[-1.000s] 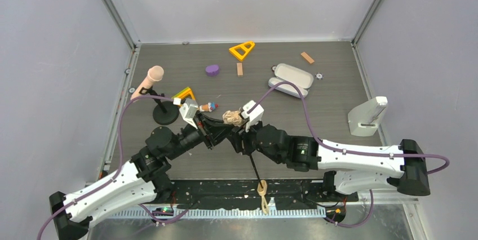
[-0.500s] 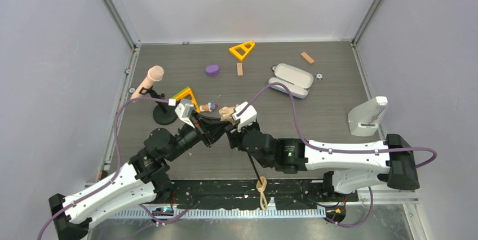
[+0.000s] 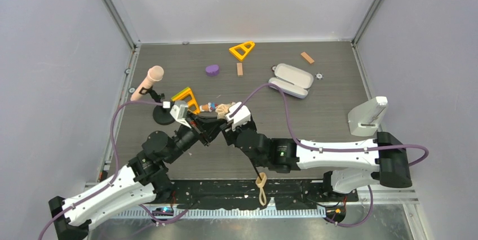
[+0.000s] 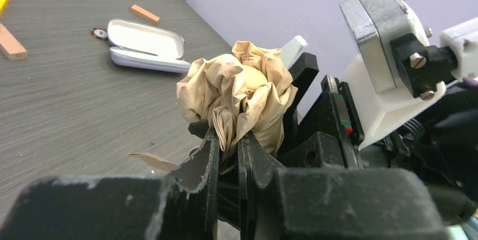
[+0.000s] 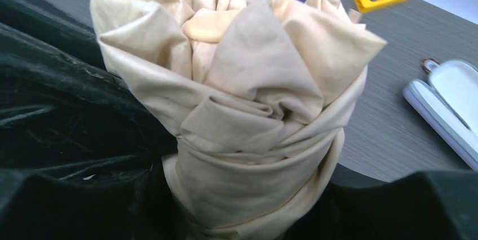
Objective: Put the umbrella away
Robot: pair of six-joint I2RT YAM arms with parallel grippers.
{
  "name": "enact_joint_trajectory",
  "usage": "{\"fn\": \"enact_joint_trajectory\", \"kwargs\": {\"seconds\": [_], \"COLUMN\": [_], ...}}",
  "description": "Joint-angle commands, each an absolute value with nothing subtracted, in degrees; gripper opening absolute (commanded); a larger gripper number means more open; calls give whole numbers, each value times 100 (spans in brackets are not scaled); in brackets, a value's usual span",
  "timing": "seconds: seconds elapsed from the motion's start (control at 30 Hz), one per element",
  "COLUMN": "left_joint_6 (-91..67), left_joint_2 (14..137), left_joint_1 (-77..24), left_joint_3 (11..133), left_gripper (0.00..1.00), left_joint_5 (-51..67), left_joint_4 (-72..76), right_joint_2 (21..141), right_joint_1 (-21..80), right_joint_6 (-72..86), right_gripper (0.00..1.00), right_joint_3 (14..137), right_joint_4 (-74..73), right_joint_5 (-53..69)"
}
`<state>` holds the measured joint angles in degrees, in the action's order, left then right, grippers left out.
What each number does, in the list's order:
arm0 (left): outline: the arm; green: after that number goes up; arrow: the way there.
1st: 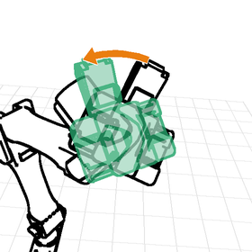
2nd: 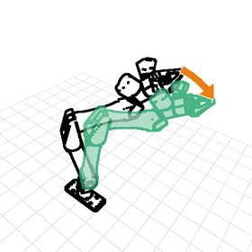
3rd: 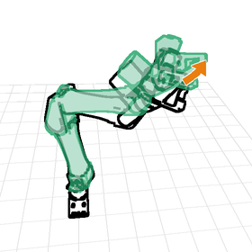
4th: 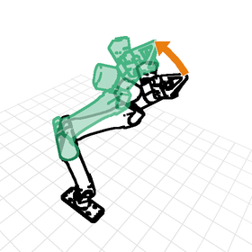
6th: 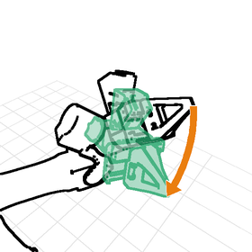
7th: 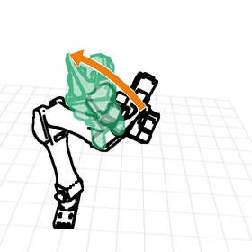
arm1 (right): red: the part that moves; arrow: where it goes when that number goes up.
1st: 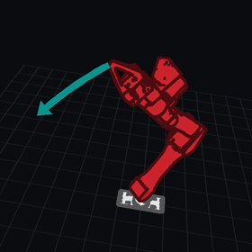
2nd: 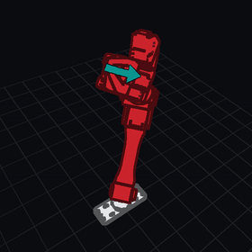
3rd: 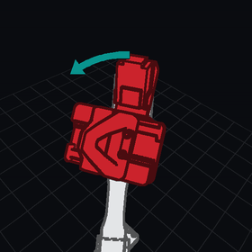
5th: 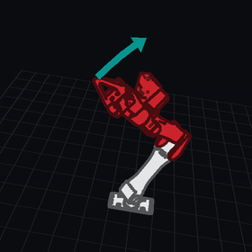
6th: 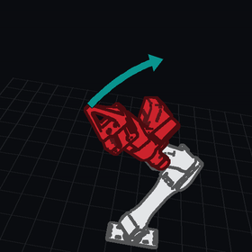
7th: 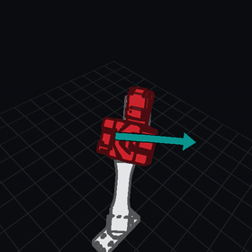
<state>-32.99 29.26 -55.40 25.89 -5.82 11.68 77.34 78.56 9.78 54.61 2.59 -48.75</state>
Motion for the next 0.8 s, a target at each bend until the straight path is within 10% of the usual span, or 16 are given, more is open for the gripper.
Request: {"fn": "enact_joint_trajectory", "kwargs": {"seconds": [0.0, 0.17, 0.77], "left_joint_6": [-3501, -2817, -2185], "left_joint_2": [2537, 2212, 3373], "left_joint_1": [-5926, -5893, -5739], "left_joint_3": [2911, 3470, 5360], "left_gripper": [28, 99, 99], "left_joint_5": [847, 614, 2261], "left_joint_4": [1859, 798, -257], "right_joint_2": [7298, 6194, 5529], "right_joint_1": [7304, 6570, 4564], "right_joint_6": [657, 1003, 3530], "right_gripper": [6, 6, 6], "right_joint_3": [5044, 4633, 5336], "right_joint_4": [1226, 1331, 2175], "right_joint_5": [-4384, -2017, 5846]}}
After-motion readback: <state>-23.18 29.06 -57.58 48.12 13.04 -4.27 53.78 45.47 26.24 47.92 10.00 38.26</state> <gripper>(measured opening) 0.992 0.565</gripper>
